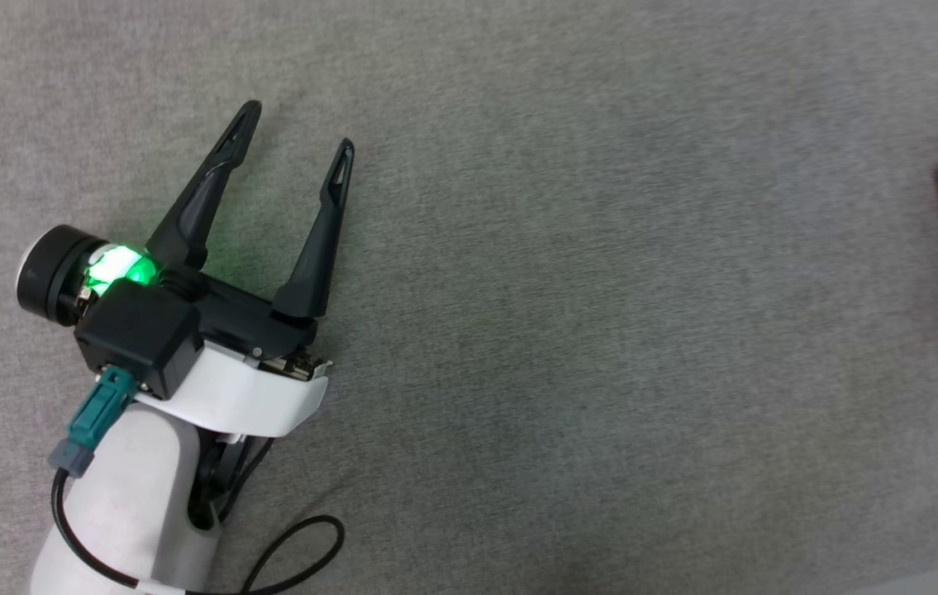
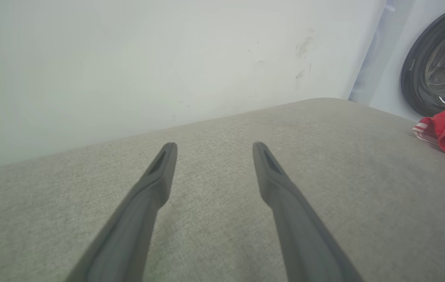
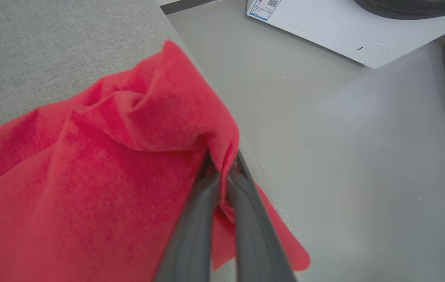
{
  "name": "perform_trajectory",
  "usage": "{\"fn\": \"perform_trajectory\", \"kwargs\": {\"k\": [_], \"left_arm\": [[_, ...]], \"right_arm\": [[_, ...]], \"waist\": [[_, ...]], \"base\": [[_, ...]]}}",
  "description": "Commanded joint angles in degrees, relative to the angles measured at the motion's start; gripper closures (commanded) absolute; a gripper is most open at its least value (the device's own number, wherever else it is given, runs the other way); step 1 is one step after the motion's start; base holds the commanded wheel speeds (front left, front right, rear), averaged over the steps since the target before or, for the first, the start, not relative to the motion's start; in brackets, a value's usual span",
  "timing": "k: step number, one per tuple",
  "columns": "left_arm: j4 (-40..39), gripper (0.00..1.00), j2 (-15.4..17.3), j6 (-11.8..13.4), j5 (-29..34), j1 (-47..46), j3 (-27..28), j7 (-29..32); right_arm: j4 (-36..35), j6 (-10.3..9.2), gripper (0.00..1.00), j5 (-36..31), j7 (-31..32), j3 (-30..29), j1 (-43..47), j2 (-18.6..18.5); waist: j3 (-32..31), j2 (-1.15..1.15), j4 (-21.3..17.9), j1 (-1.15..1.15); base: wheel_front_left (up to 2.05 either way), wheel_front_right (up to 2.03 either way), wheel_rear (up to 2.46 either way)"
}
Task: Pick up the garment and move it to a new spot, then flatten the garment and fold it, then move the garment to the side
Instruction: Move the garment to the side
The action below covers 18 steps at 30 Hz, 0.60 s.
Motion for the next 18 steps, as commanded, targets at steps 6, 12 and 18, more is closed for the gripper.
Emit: {"fn": "perform_trajectory", "kwargs": {"k": [6, 12, 18], "left_arm": [[1.20, 0.00, -0.11, -0.20, -0.23, -1.98, -0.92, -0.84], [3.91, 0.00, -0.87, 0.13, -1.04, -0.56, -1.07, -1.71], [6.44, 0.00, -2.70, 0.94, -2.02, 3.01, -1.15, -2.21]], "right_arm": [[3.00, -0.06, 0.02, -1.72, -2.71, -3.40, -1.83, 1.89], [6.67, -0.06, 0.00, -5.01, -10.68, -4.62, -1.68, 0.08], [9.92, -0.06, 0.00, -5.32, -20.55, -2.43, 0.92, -1.64]], "waist": [[1.78, 0.00, 1.56, -0.01], [-2.45, 0.00, 2.25, -0.01], [-9.35, 0.00, 3.04, -0.01]], "base": [[0.00, 0.00, 0.00], [0.00, 0.00, 0.00], [0.00, 0.00, 0.00]]}}
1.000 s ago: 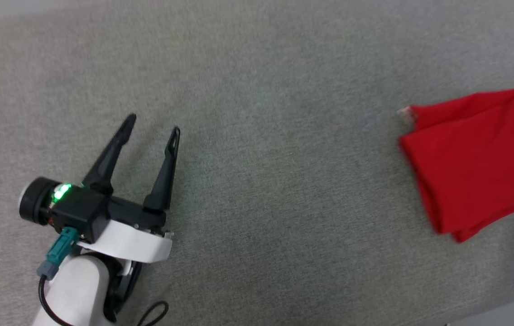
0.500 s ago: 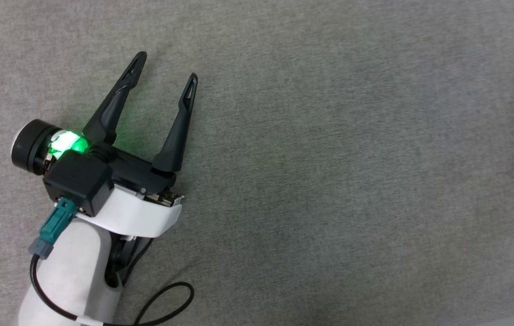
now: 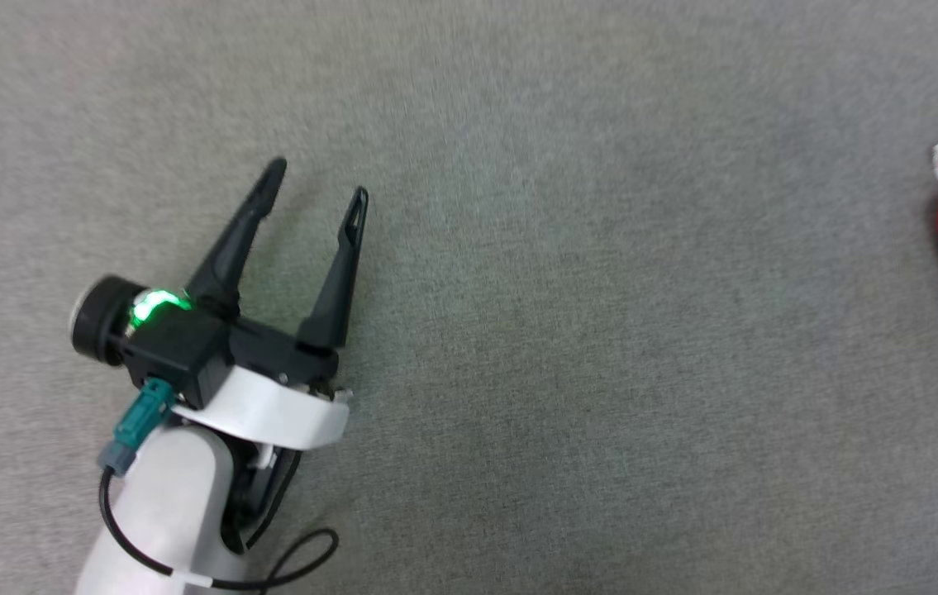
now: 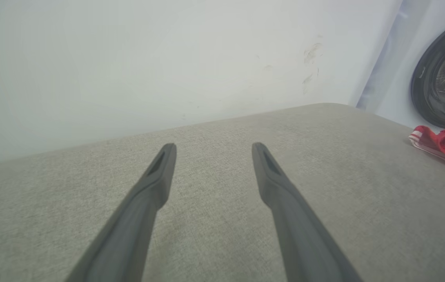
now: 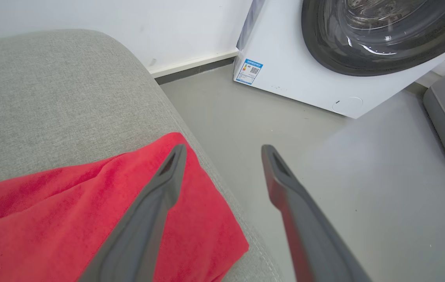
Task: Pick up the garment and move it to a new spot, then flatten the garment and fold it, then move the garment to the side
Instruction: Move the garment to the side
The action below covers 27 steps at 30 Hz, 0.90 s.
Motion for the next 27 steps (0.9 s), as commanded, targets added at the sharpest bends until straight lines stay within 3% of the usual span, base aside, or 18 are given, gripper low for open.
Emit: {"fn": "perform_trajectory", "kwargs": {"k": [1, 10, 15, 21, 27], "left_arm": [[0.62, 0.00, -0.57, 0.32, -0.38, 1.65, -0.03, -0.26], [3.88, 0.00, -3.36, 2.00, -1.92, 8.89, 0.97, -0.42], [5.10, 0.00, -3.81, 2.67, -2.18, 11.97, 1.85, -0.42], [6.62, 0.00, -4.44, 3.68, -2.65, 15.85, 3.29, -0.38], [8.15, 0.00, -4.97, 4.26, -2.79, 18.63, 3.71, -0.38]], "right_arm": [[1.13, -0.06, 0.00, 0.51, -2.28, 0.74, 1.54, -0.71], [5.55, -0.06, 0.00, 6.28, -16.62, 8.04, 9.83, 0.35], [5.61, -0.05, 0.00, 8.73, -21.08, 11.47, 14.32, 1.59], [2.57, -0.05, 0.00, 10.57, -25.38, 16.65, 20.94, 5.40], [-3.90, -0.06, 0.00, 9.95, -25.30, 21.73, 27.65, 11.31]], "waist": [[-4.63, 0.00, 0.83, -0.01], [-15.14, 0.00, 3.53, -0.01], [-18.77, 0.00, 4.71, -0.01], [-23.25, 0.00, 6.39, -0.01], [-26.84, 0.00, 8.09, -0.01]], "base": [[0.00, 0.00, 0.00], [0.00, 0.00, 0.00], [0.00, 0.00, 0.00], [0.00, 0.00, 0.00], [0.00, 0.00, 0.00]]}}
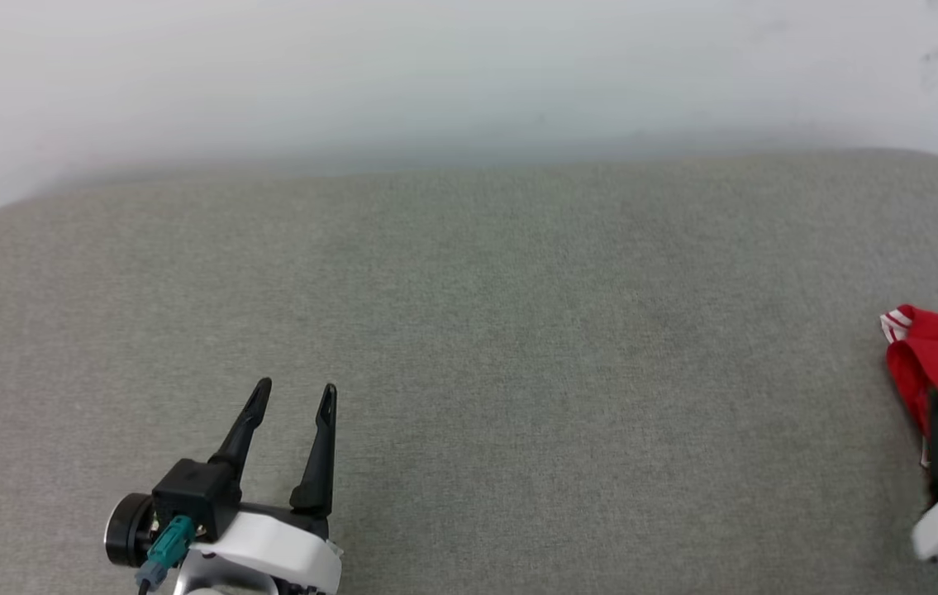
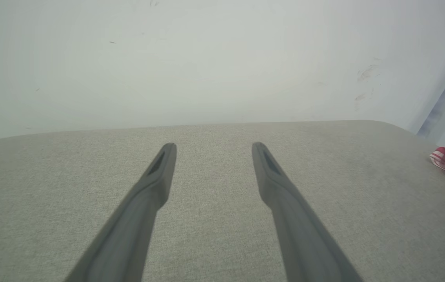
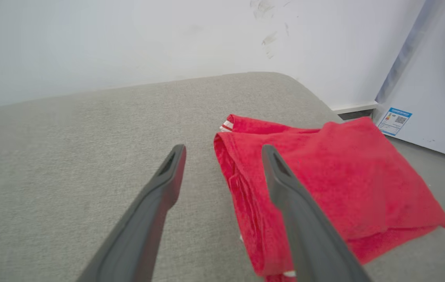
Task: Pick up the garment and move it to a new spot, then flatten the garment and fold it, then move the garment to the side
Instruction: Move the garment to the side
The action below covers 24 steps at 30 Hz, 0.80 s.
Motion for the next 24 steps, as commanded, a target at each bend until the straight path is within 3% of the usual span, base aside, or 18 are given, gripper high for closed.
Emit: {"fn": "perform_trajectory", "kwargs": {"k": [1, 8, 24], "left_arm": [[0.29, 0.00, -0.11, 0.22, 0.00, 0.76, 0.10, -0.13], [2.17, 0.00, 0.19, 1.18, -0.53, 3.48, 1.24, -0.13], [4.11, 0.00, 1.24, 2.48, -0.65, 6.42, 3.13, -0.13]], "right_arm": [[-1.25, -0.04, 0.00, -0.19, 0.09, 0.66, 1.35, 1.27], [-12.14, -0.04, 0.00, -1.86, 2.59, 5.58, 8.49, 7.98], [-32.59, -0.04, 0.00, -6.31, 7.52, 7.96, 20.19, 12.80]], "waist": [[-1.64, 0.00, 1.21, 0.02], [-4.92, 0.00, 2.53, 0.02], [-7.39, 0.00, 2.81, 0.02]], "base": [[0.00, 0.00, 0.00], [0.00, 0.00, 0.00], [0.00, 0.00, 0.00]]}}
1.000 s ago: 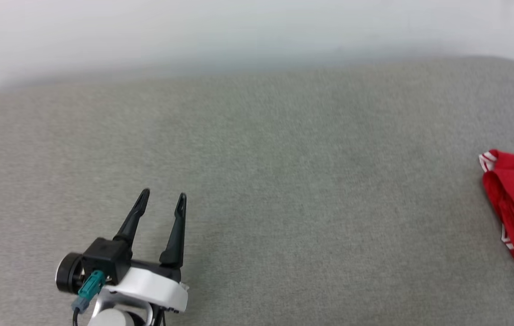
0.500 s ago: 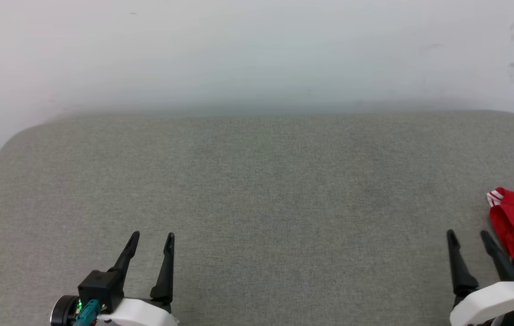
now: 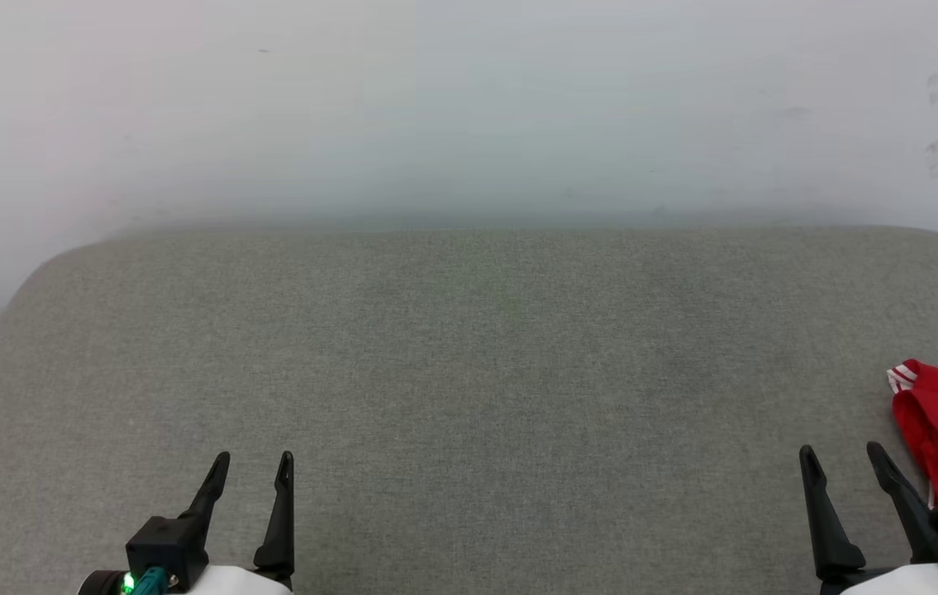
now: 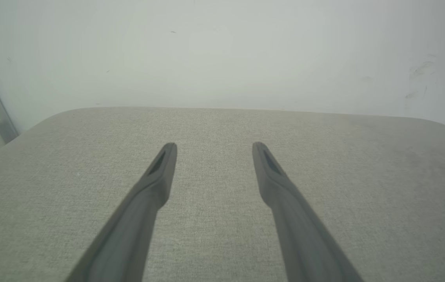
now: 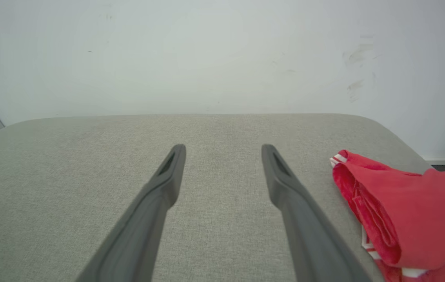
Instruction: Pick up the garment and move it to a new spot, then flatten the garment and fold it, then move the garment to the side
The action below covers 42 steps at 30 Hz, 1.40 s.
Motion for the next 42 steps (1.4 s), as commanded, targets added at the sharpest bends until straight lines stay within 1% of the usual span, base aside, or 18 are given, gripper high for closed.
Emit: {"fn": "perform_trajectory", "kwargs": {"k": [1, 5, 8, 22, 23, 27, 38, 42], "left_arm": [[0.15, 0.00, 0.34, 0.07, 0.34, 0.59, 0.27, -0.13], [0.49, 0.00, 0.29, 0.16, 0.44, 0.65, 0.32, -0.13], [0.91, 0.00, 0.19, -0.11, 0.34, 0.24, 0.34, -0.14], [2.40, 0.00, -0.38, -1.04, 0.03, -0.54, 0.14, -0.14], [2.27, 1.00, -0.37, -0.95, 0.09, -0.05, 0.15, 0.00], [3.90, 1.00, -0.94, -1.05, -0.96, 0.46, 0.16, 0.55], [4.03, 1.00, -1.97, -2.17, -12.21, -1.19, 2.43, 3.79], [4.00, 1.00, -2.24, -2.46, -15.03, -1.53, 2.93, 4.53]], "right_arm": [[-1.16, -0.03, 0.00, -0.28, 0.50, 0.12, 0.91, 0.32], [-3.97, -0.03, 0.00, -0.68, 1.61, 0.14, 1.92, 0.59], [-4.67, -0.02, 0.00, -0.65, 2.13, 0.32, 1.98, 0.70], [-3.64, -0.02, 0.00, 0.96, 2.40, 1.01, 0.97, 0.75], [-3.59, 0.00, 1.00, 0.62, 2.63, 0.95, 1.35, 0.53], [-1.78, 0.00, 1.00, 1.57, 2.65, 1.18, 1.59, 0.55], [1.69, 0.00, 1.00, 14.69, 2.71, 1.56, -1.30, -0.04], [2.59, 0.00, 1.00, 17.92, 2.73, 1.64, -2.04, -0.17]], "waist": [[-0.07, -0.01, -0.19, 0.01], [-0.23, -0.01, -0.58, 0.01], [-0.32, -0.01, -0.65, 0.01], [-0.77, -0.01, -0.50, 0.01], [-0.78, -0.01, -0.50, 0.01], [-0.76, -0.01, -0.49, 0.01], [-0.40, -0.01, -0.48, 0.01], [-0.31, -0.01, -0.48, 0.01]], "base": [[0.00, 0.00, 0.00], [0.00, 0.00, 0.00], [0.00, 0.00, 0.00], [0.00, 0.00, 0.00], [0.00, 0.00, 0.00], [0.00, 0.00, 0.00], [0.00, 0.00, 0.00], [0.00, 0.00, 0.00]]}}
